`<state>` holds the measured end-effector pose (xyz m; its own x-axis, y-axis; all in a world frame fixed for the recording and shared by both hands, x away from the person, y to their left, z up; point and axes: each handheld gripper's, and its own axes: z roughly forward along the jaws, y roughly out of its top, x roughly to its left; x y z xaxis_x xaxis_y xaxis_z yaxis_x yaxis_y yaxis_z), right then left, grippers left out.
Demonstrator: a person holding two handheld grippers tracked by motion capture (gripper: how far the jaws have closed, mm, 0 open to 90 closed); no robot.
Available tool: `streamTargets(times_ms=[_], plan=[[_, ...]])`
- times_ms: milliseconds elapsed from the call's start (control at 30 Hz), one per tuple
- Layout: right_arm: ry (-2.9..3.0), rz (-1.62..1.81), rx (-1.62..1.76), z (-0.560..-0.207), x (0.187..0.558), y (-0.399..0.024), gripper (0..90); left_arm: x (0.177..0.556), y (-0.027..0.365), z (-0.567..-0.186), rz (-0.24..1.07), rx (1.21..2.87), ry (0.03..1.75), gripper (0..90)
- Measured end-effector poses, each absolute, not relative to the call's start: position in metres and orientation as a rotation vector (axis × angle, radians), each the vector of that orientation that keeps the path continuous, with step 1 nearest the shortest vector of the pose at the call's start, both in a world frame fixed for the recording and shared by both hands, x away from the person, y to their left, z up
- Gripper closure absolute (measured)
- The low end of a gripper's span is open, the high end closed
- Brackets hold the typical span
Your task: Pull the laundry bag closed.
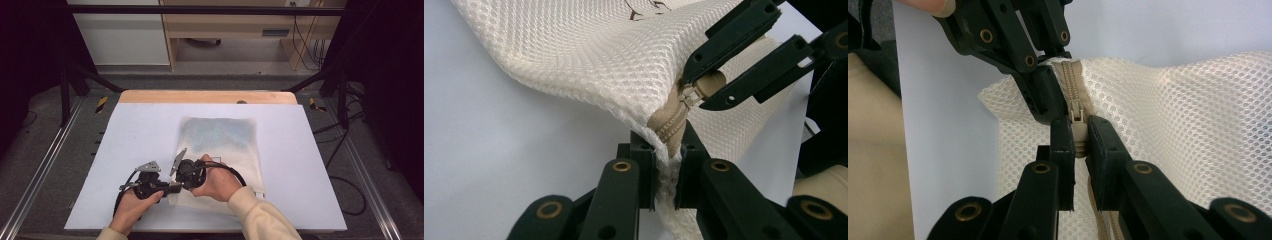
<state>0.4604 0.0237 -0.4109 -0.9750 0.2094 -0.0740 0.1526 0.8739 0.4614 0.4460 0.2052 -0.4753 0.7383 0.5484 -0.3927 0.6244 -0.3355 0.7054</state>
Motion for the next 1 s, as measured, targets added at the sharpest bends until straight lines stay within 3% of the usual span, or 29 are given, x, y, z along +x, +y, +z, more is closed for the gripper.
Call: streamTargets(times_ms=[1000], plan=[[2.923,0.685,0.340,-0.417,0.460,0.003,82.2,0.443,0.201,-0.473,-0.100,2.038,0.853,82.0]])
